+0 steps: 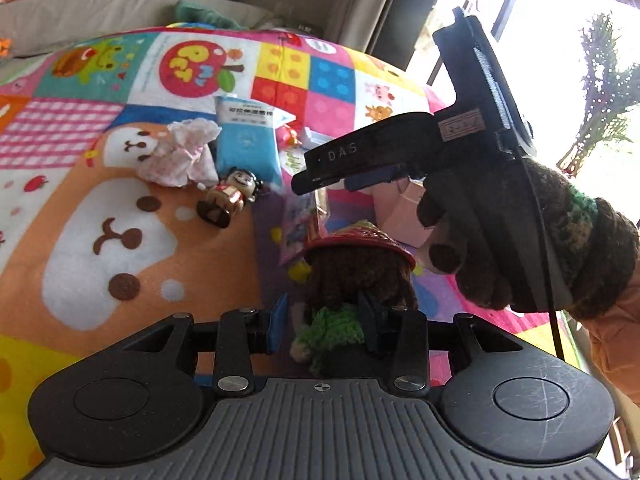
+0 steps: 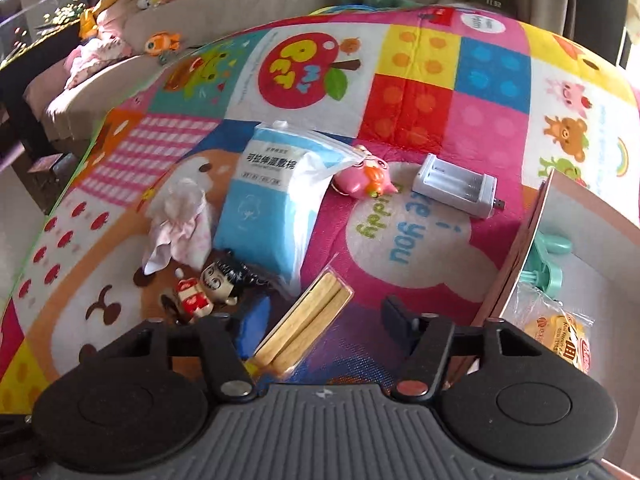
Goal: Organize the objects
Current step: 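Hold the doll in the left gripper while the right gripper approaches the wooden sticks box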
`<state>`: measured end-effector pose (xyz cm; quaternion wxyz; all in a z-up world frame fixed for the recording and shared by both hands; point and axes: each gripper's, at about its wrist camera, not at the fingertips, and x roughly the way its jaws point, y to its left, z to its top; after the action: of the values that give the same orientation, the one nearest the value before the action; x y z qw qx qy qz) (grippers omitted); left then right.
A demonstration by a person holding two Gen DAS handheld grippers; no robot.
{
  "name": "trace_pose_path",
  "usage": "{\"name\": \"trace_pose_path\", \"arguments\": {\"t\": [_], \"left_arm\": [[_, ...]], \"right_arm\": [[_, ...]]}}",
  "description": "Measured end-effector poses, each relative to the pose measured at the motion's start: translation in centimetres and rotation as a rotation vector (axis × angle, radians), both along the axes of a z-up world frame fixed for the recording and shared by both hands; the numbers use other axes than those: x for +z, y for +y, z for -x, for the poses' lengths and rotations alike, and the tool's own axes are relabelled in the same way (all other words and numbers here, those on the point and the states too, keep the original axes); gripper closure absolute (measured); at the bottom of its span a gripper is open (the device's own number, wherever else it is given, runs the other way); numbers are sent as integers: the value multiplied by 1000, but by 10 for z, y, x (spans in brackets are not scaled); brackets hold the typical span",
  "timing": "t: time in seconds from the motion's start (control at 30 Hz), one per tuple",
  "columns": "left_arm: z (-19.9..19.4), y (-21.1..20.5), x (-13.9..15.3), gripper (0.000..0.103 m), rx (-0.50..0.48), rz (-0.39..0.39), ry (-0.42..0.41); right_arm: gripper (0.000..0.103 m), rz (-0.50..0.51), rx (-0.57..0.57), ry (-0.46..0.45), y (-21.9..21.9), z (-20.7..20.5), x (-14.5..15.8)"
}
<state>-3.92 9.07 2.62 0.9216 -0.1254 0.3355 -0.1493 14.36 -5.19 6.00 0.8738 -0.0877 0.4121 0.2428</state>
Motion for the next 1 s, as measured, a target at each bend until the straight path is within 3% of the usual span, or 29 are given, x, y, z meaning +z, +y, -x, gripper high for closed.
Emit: {"name": "trace_pose_path", "arguments": {"t": [0.17, 0.27, 0.37, 0.43, 0.53, 0.73, 0.87, 1.0], "left_arm": [[1, 2, -2, 61, 13, 11, -1], [1, 6, -5, 61, 25, 46, 2], [-1, 7, -9, 61, 30, 85, 9], [-1, 3, -10, 61, 25, 87, 7], [-2, 0, -9, 61, 23, 77, 9], [-3, -2, -6, 61, 53, 55, 23], [-4, -3, -5, 61, 57, 46, 30], [-4, -8, -3, 61, 39, 32, 28]], "right_arm": [[42, -38, -27, -74, -23, 23, 17], [44, -27, -5, -211, -56, 66, 29], [44, -5, -2, -259, -95, 108, 30], [44, 62, -49, -308, -118, 131, 25], [44, 221, -212, -462, -148, 151, 16], [48, 306, -276, -419, -177, 113, -14], [47, 315, -224, -460, -167, 86, -22], [53, 323, -129, -513, -151, 68, -24]]}}
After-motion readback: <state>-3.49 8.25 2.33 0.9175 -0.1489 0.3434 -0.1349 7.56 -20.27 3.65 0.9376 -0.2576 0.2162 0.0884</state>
